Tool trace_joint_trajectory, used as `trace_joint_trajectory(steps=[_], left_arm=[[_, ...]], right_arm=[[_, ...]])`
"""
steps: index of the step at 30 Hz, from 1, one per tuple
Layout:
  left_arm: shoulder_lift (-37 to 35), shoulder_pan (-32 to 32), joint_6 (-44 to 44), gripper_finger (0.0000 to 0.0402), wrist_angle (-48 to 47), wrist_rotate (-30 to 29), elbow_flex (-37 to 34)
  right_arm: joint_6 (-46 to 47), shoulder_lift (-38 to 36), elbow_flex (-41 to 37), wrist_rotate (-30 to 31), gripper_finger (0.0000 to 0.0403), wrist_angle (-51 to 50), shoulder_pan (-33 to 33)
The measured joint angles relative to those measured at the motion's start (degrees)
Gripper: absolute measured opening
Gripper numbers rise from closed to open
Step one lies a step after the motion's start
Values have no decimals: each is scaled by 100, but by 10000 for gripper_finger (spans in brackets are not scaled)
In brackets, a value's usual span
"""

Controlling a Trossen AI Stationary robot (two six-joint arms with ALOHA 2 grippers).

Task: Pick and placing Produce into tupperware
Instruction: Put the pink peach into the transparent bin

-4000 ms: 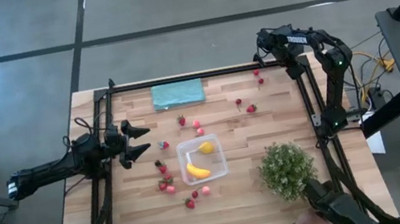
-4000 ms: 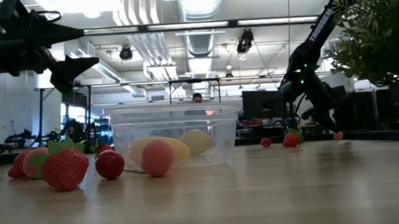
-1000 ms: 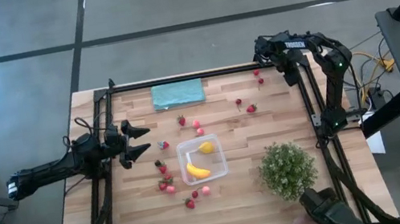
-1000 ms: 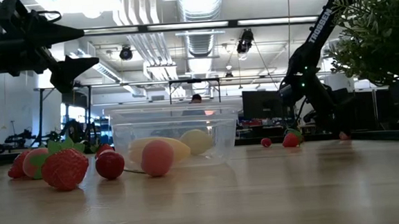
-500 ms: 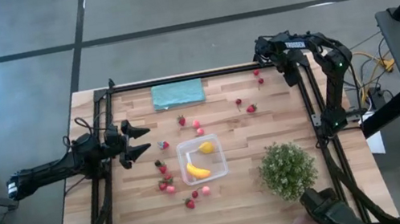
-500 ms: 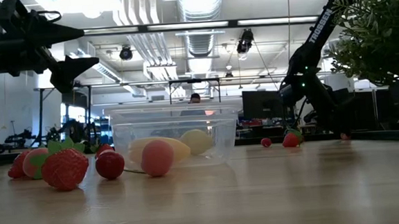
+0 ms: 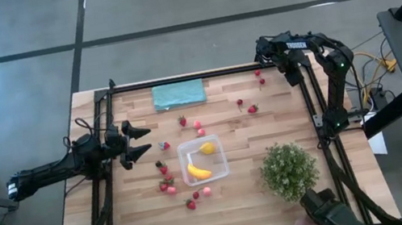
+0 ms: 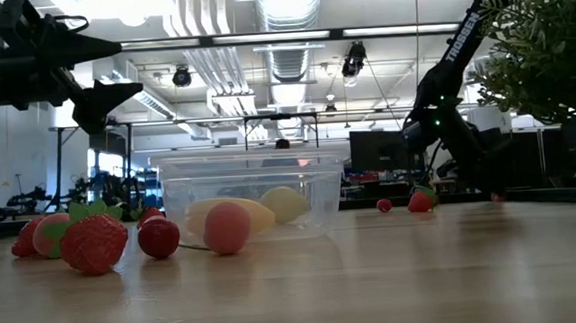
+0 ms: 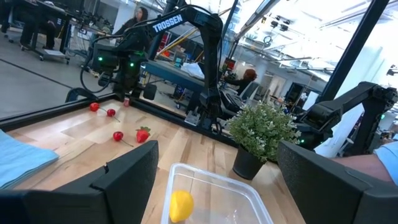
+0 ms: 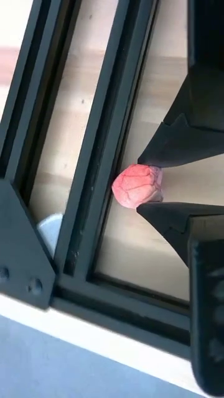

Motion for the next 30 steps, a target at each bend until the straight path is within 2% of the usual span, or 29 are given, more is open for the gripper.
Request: trace_joint_trajectory(steps=[7, 14, 19, 25, 30], left_arm=[[-5, 0, 0, 314, 1, 1, 0], [1, 0, 0, 314, 2, 1, 0], [-5, 0, 0, 314, 3, 1, 0], [1, -1, 0, 314, 4, 1, 0], [1, 1, 0, 314, 4, 1, 0]], right_arm=[[-196, -70, 256, -33, 81, 122, 296], [-511, -345, 627, -19, 81, 106, 902], [-1309, -610, 849, -15, 81, 73, 1543], [-1253, -1032, 877, -19, 81, 58, 2458], [-1859, -1371, 919, -192, 79, 70, 3364]])
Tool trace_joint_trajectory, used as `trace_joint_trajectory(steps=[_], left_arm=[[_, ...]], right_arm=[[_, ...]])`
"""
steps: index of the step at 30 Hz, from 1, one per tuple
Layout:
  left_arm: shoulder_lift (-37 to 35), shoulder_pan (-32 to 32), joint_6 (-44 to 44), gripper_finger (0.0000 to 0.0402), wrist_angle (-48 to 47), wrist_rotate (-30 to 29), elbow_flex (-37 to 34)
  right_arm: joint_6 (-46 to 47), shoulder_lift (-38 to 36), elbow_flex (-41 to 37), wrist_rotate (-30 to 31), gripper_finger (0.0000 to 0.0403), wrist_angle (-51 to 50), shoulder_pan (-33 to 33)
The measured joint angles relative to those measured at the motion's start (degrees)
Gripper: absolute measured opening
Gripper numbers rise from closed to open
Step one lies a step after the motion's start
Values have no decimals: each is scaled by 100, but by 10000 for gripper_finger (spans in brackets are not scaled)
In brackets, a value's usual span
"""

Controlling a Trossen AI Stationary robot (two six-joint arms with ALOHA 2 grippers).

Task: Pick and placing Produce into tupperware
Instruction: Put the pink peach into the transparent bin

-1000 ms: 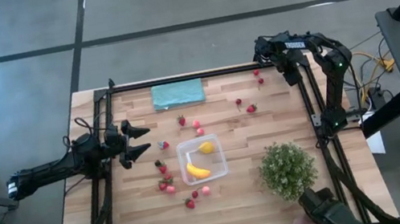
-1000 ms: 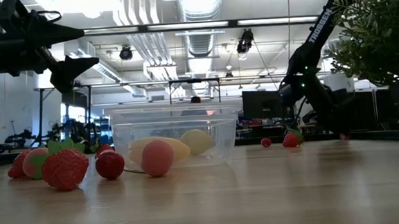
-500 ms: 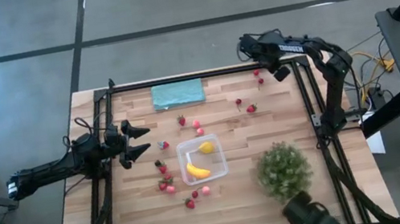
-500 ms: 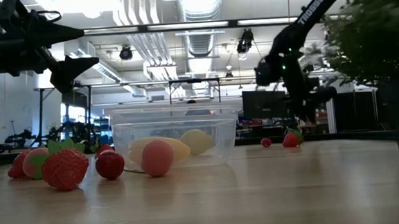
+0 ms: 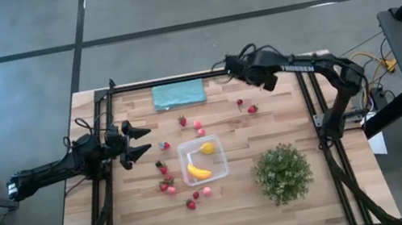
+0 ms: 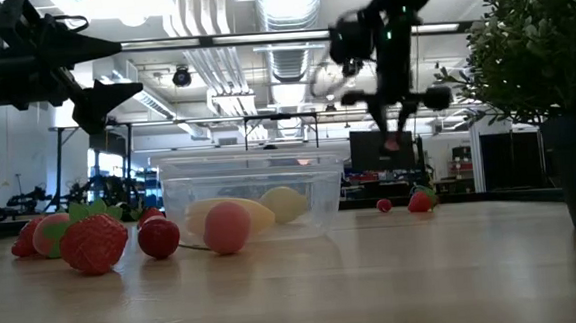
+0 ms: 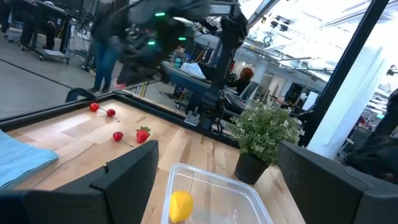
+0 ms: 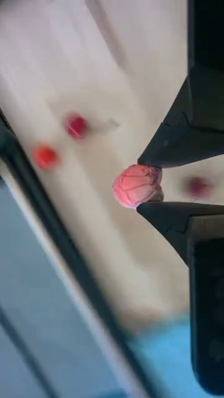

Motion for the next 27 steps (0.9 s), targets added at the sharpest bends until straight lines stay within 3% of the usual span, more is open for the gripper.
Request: trace_joint_trajectory(steps=[5, 11, 14, 19, 27], left_arm=[[0, -1, 0, 314, -2, 0, 0], [-2, 0, 0, 314, -2, 0, 0], [0, -1, 0, 314, -2, 0, 0], [-5, -1, 0, 314, -3, 0, 0], [-2, 0, 0, 314, -2, 0, 0]], right_arm=[[-1280, -321, 67, -421, 76, 652, 1055], [-2433, -394, 90, -1988, 77, 2270, 2056], [-2450, -260, 152, -2385, 77, 2487, 2480], [-2111, 31, 161, -2414, 77, 2440, 3038], [-1903, 718, 244, -2855, 77, 2526, 3320]])
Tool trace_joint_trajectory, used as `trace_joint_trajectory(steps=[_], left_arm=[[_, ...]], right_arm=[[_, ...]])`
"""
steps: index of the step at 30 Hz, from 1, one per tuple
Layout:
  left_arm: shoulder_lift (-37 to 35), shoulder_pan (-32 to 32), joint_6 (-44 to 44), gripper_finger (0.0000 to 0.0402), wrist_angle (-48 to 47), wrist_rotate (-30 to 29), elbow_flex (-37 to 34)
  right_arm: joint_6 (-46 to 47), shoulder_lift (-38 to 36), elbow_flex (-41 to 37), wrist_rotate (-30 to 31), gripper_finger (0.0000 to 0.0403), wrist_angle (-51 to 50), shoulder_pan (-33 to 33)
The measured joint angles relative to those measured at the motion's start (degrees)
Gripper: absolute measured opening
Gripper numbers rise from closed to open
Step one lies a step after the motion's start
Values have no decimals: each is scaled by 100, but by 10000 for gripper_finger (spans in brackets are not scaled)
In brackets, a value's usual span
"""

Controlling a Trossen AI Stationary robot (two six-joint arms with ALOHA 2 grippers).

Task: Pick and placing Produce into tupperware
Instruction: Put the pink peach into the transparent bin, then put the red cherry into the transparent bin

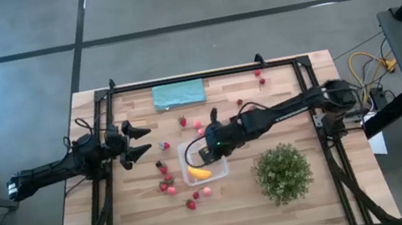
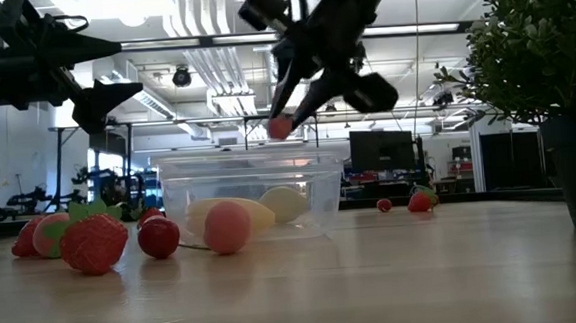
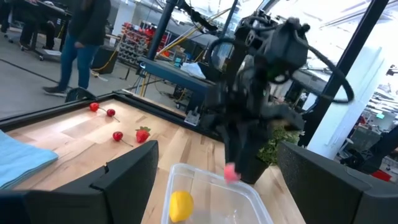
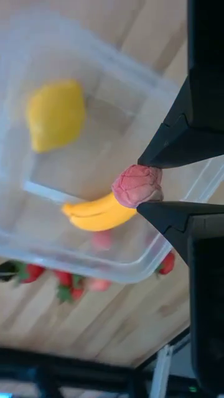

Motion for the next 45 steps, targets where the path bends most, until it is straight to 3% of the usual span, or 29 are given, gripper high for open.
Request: trace_joint_trajectory(steps=[4, 9, 13, 19, 24, 28, 31, 36, 40, 45], left_arm=[[10, 0, 0, 314, -8, 0, 0], [-4, -2, 0, 314, -4, 0, 0], [0, -2, 2, 314, -1, 0, 0], [0, -2, 0, 314, -2, -2, 0], [7, 0, 0, 314, -3, -1, 0], [14, 0, 0, 314, 2, -1, 0], [9, -2, 0, 314, 0, 0, 0], [26, 0, 0, 314, -17, 0, 0], [33, -2, 0, 314, -33, 0, 0], [33, -1, 0, 314, -49, 0, 0]], right_arm=[[-82, 508, 289, -291, 87, -40, 41], [-373, 1098, 1106, -286, 142, -745, 36], [-885, 1373, 2004, 376, 189, -1573, 34], [-1091, 1355, 3230, 1638, 222, -3777, -250], [-590, 1323, 3726, 1621, 226, -5990, -961], [-949, 1067, 3347, 1534, 226, -5530, -1622], [-823, 985, 3016, 1649, 226, -5940, -2221], [-795, 726, 2116, 1565, 226, -5663, -3211], [-751, 465, 1187, 1154, 226, -5105, -3979], [-751, 32, 125, 547, 226, -3611, -4740]])
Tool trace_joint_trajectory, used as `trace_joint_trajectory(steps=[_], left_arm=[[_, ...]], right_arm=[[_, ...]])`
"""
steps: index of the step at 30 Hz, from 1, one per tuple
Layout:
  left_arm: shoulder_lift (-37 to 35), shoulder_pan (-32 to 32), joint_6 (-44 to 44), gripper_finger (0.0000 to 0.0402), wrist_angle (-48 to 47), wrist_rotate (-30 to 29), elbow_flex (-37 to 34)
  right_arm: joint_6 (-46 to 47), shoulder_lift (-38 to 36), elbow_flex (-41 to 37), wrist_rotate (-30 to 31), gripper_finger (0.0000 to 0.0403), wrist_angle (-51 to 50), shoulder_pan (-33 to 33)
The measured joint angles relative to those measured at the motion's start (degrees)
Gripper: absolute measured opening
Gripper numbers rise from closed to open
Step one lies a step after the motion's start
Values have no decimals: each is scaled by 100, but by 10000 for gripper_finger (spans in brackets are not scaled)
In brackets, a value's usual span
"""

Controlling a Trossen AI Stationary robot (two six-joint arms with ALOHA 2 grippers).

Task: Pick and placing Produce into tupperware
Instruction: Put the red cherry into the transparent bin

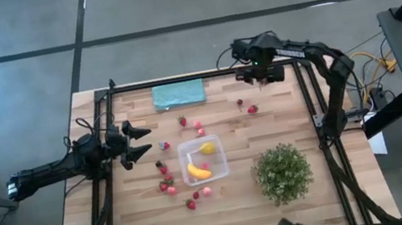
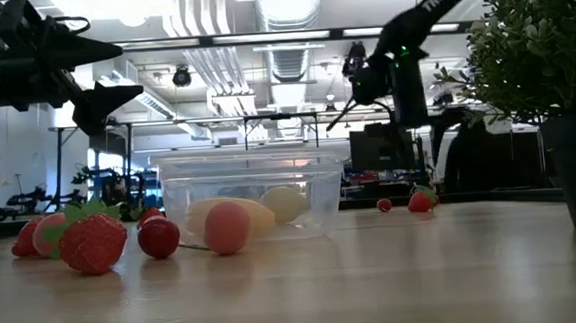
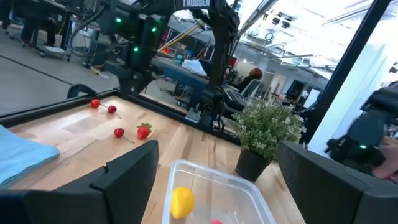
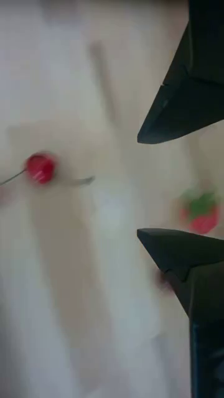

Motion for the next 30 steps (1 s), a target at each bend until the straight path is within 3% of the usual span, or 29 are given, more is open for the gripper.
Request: trace_joint_trajectory(steps=[5, 10, 30], left_arm=[[2, 0, 0, 314, -1, 0, 0], [2, 0, 0, 314, 2, 0, 0], [2, -1, 0, 314, 5, -1, 0]], right_arm=[[59, -113, -499, 260, 226, 787, -368], [-109, -35, -815, 353, 226, 813, -671], [-715, 364, -891, 273, 219, 1607, -1036]])
